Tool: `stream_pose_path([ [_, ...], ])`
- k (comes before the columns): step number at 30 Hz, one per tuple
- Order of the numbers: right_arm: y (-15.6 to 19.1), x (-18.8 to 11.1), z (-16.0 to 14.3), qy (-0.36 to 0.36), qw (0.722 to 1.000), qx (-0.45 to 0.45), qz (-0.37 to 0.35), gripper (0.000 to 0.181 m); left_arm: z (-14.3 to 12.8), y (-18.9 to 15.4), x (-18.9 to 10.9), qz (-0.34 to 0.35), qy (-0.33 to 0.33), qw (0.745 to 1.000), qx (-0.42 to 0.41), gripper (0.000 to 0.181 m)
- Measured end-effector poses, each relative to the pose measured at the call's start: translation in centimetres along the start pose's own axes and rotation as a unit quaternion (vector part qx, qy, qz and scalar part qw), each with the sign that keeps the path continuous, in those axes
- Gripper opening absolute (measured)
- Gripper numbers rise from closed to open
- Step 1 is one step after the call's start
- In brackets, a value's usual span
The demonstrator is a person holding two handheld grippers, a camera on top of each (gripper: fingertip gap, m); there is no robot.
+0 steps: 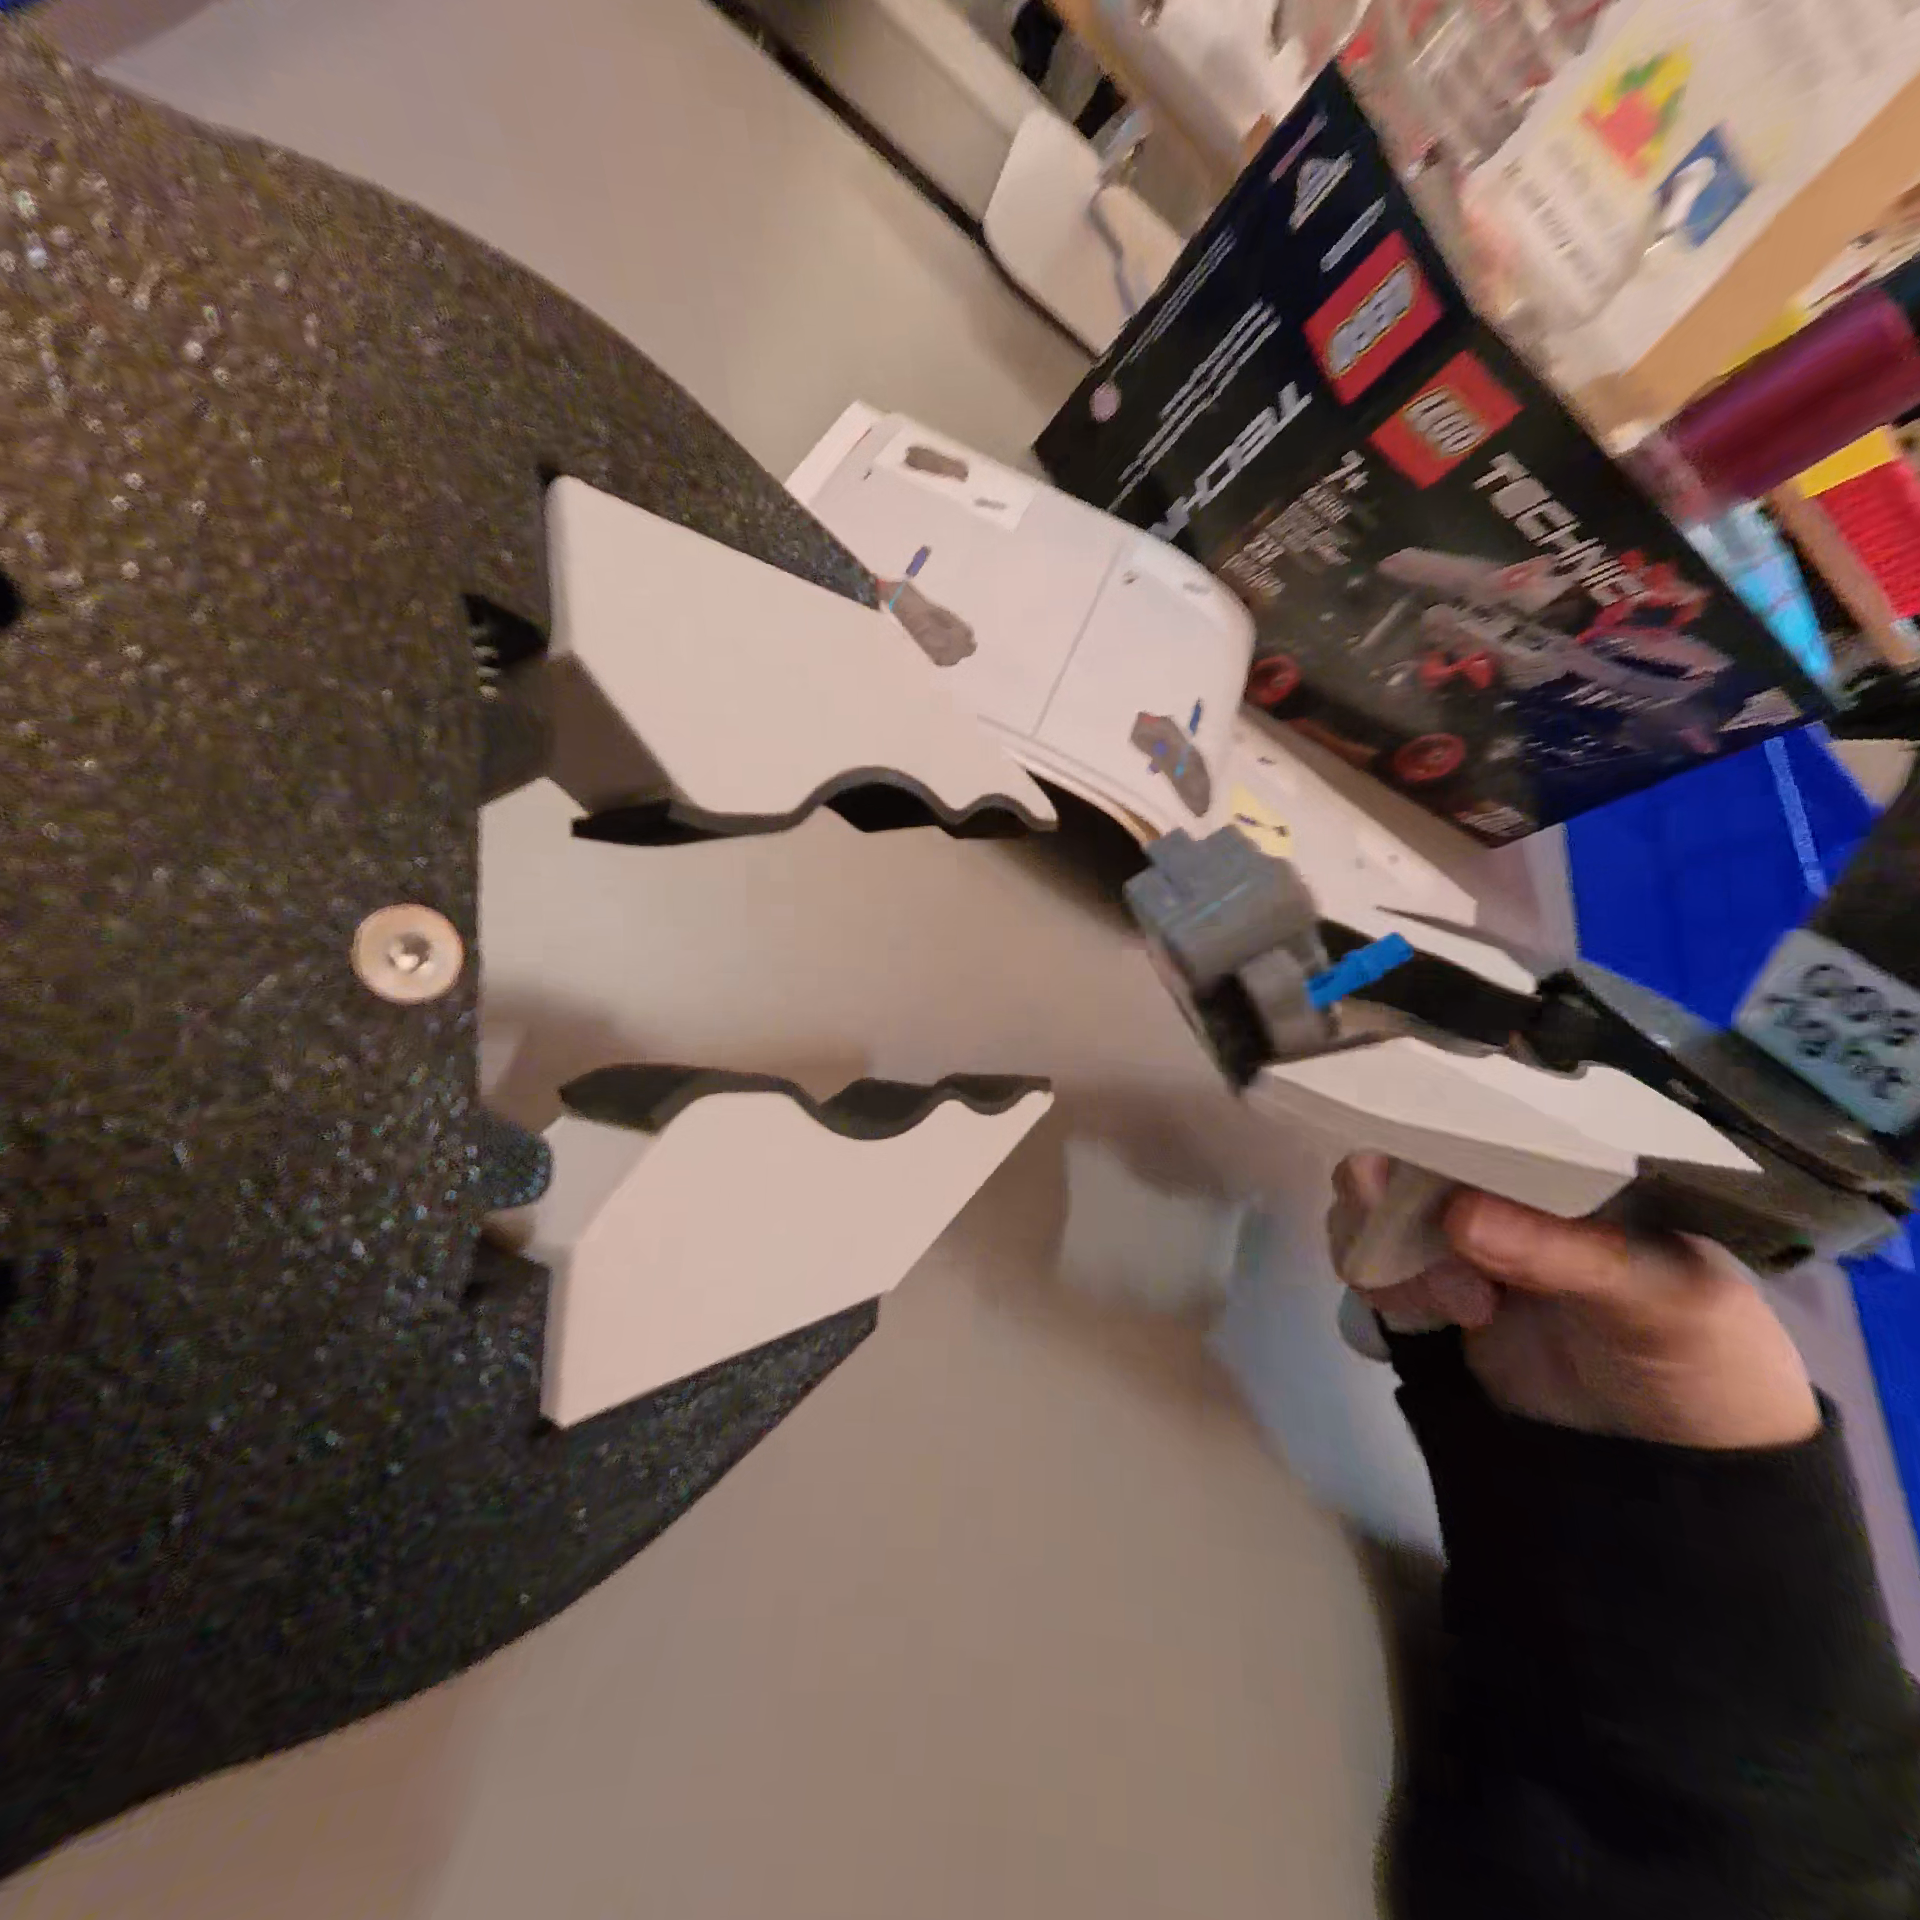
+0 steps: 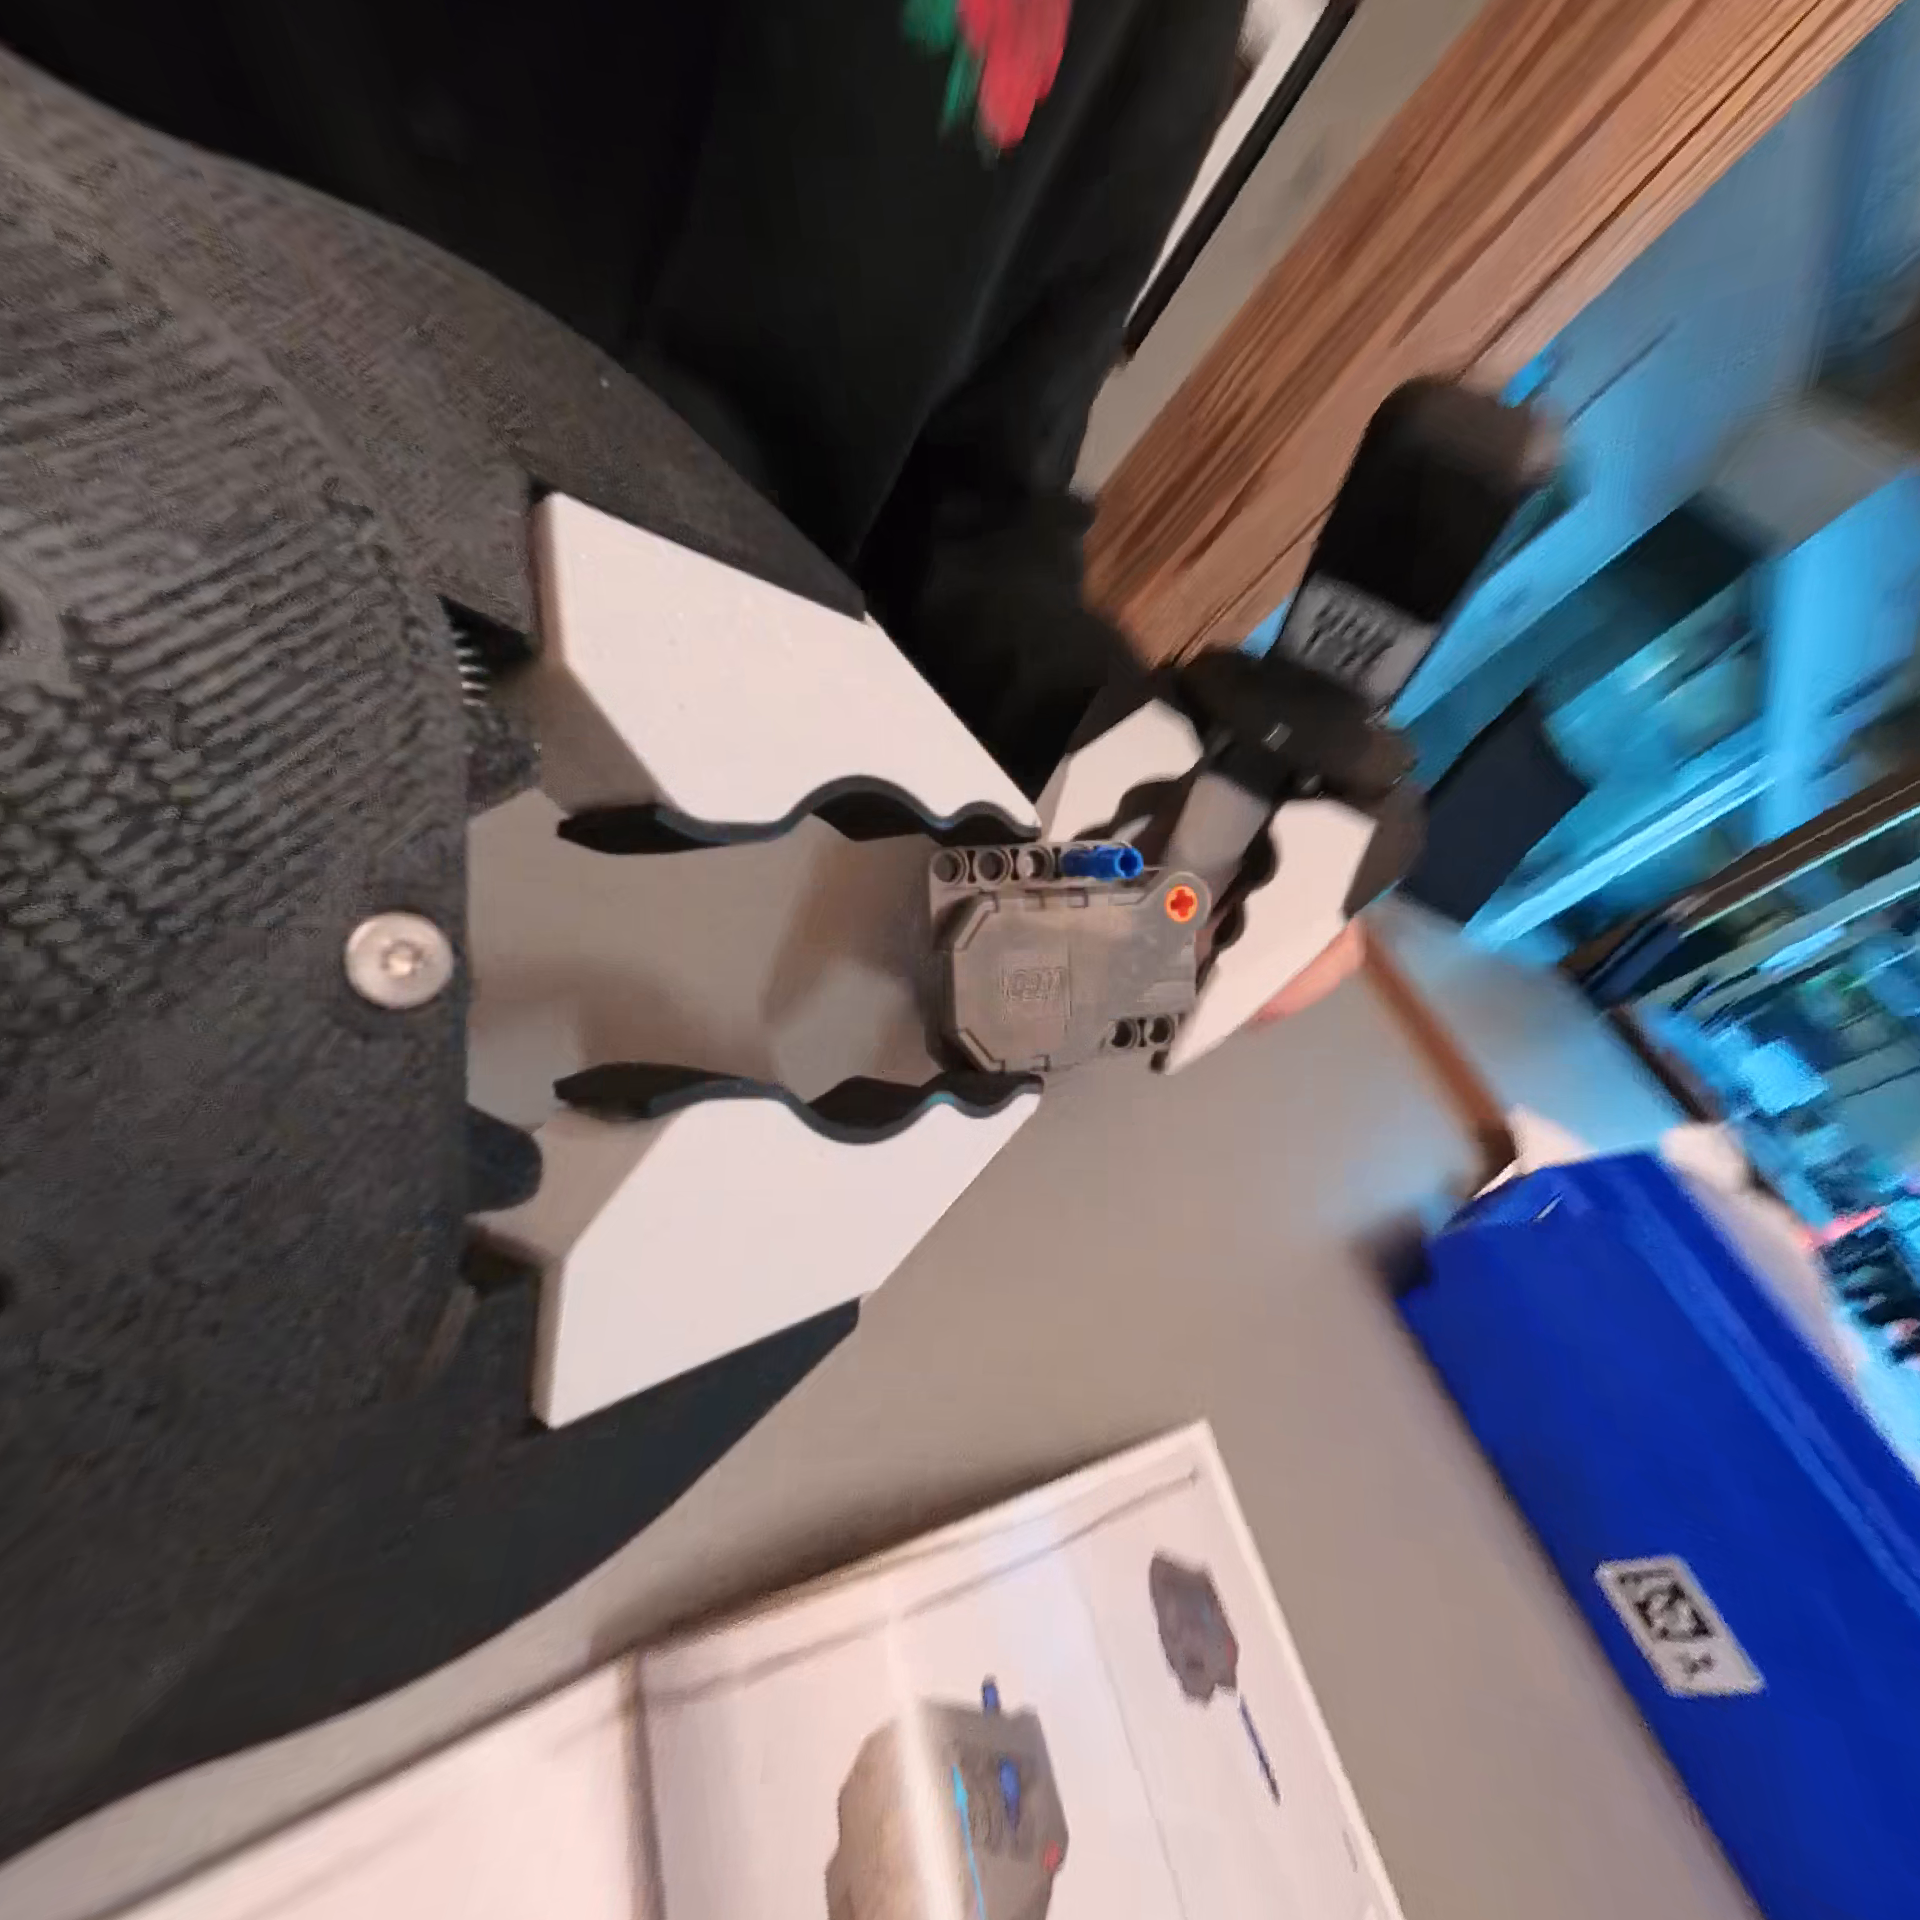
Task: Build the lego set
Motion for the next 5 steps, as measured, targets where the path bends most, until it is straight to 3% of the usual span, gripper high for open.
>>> stream_pose_path([
  [5, 1.7, -1.7, 3.0, -0.149, 0.965, 0.145, 0.158, 0.042, 2.0, 0.3, -0.3, -0.004, -0.046, 0.999, 0.010, 0.048],
])
Point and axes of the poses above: each gripper's, where its closed fingertips meet, x out along the fingers, z out of its top, y = z × x across the jaws, the point moved 2 cm from there along -x, back along the fingers, and after that the axes turned 5 degrees about -x, right-handed, at the moved point
